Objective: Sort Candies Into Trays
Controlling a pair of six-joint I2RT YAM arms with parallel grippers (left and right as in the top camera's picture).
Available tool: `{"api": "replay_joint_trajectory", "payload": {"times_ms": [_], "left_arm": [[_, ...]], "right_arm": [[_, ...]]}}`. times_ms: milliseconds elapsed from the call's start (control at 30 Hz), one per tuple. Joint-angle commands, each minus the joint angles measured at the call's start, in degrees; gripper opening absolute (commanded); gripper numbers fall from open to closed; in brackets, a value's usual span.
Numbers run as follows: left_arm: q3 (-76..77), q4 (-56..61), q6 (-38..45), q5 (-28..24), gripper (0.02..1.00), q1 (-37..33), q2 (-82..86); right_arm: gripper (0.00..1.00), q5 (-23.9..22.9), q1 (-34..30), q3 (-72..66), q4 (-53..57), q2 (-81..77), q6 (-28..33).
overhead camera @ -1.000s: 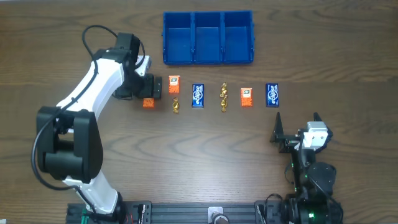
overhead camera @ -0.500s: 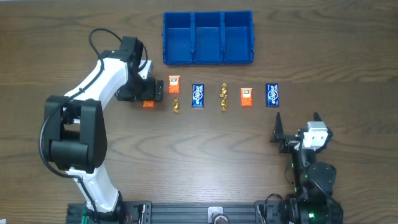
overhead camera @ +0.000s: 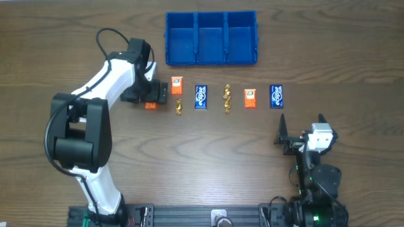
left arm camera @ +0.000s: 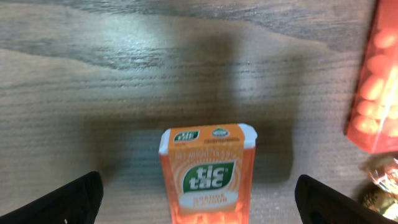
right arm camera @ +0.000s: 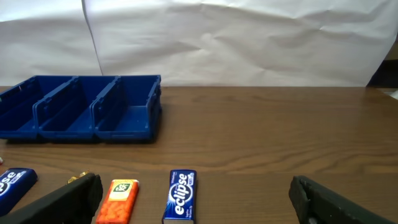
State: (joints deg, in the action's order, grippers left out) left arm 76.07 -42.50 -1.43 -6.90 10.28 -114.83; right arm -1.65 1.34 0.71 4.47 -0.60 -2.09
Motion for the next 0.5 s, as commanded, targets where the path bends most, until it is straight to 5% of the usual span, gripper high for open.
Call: {"api": "replay_joint_trajectory", "payload": {"times_ms": [33, 200, 500], "left_arm": [[1.03, 0.44, -0.74, 1.14, 0.908, 0.26, -0.68], [1.03, 0.79, -0.96, 1.11, 0.774, 0.26, -0.85], [1.03, 2.01, -1.57, 1.11, 0.713, 0.26, -1.33]], "right_arm": [[0.998, 0.33, -0.24, -0.26, 0.13, 0.42, 0.44], [0.998, 0.33, -0.24, -0.28, 0.11, 0.42, 0.44], [0.998, 0.33, -0.24, -0.26, 0.13, 0.42, 0.44]]}}
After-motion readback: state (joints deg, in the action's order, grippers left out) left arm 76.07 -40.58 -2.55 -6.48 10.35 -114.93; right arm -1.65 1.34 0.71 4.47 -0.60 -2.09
